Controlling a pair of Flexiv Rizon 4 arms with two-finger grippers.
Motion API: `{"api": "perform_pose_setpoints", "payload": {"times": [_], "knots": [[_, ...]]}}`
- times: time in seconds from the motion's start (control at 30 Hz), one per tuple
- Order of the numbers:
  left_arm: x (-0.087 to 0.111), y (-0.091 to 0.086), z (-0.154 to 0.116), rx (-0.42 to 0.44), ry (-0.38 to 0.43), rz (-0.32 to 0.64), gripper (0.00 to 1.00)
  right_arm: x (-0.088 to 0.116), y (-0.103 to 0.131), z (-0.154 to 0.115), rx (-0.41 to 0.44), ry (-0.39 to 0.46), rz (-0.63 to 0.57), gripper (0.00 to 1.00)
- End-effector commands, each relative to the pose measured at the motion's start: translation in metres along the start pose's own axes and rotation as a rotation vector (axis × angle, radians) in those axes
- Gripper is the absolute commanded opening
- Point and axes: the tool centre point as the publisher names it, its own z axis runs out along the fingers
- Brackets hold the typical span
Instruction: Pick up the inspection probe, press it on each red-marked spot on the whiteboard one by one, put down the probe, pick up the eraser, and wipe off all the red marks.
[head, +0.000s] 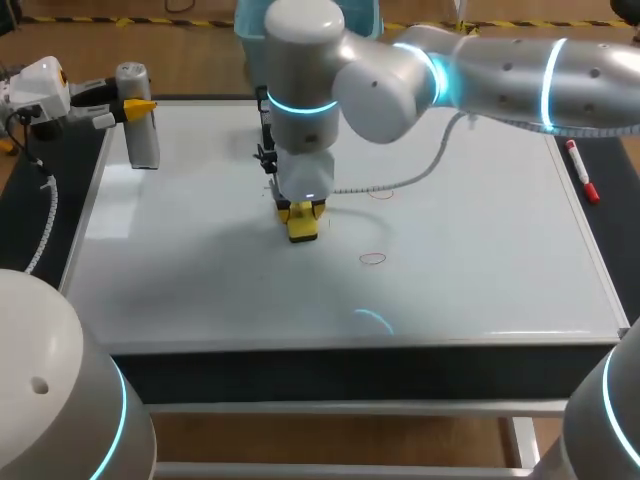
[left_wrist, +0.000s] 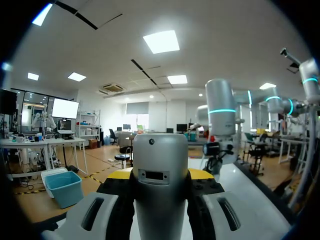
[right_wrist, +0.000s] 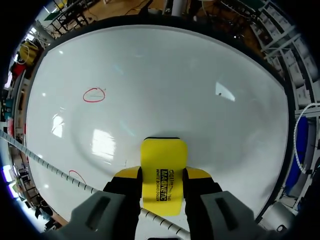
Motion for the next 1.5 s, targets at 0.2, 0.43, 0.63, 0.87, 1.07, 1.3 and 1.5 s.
{"api": "perform_pose_setpoints", "payload": {"times": [0.2,0.43,0.63,0.87,1.07,1.3,1.5], "knots": [[0.000,-0.001,0.000,-0.001,-0.001,-0.001,0.00,0.035,0.000,0.002,0.007,0.009,0.050,0.00],[0.000,-0.001,0.000,-0.001,-0.001,-0.001,0.00,0.057,-0.001,0.002,0.007,0.023,0.082,0.00],[0.000,-0.001,0.000,-0.001,-0.001,-0.001,0.00,0.067,-0.002,-0.006,0.022,0.016,0.103,0.00],[0.000,-0.001,0.000,-0.001,-0.001,-0.001,0.00,0.076,-0.002,-0.036,0.051,-0.007,0.073,0.00],[0.000,-0.001,0.000,-0.001,-0.001,-0.001,0.00,0.104,-0.010,-0.059,0.061,-0.010,0.068,0.00],[0.000,-0.001,0.000,-0.001,-0.001,-0.001,0.00,0.158,-0.025,-0.070,0.071,-0.001,0.154,0.00],[0.000,-0.001,0.000,-0.001,-0.001,-0.001,0.00,0.218,-0.032,-0.073,0.066,0.019,0.246,0.00]]}}
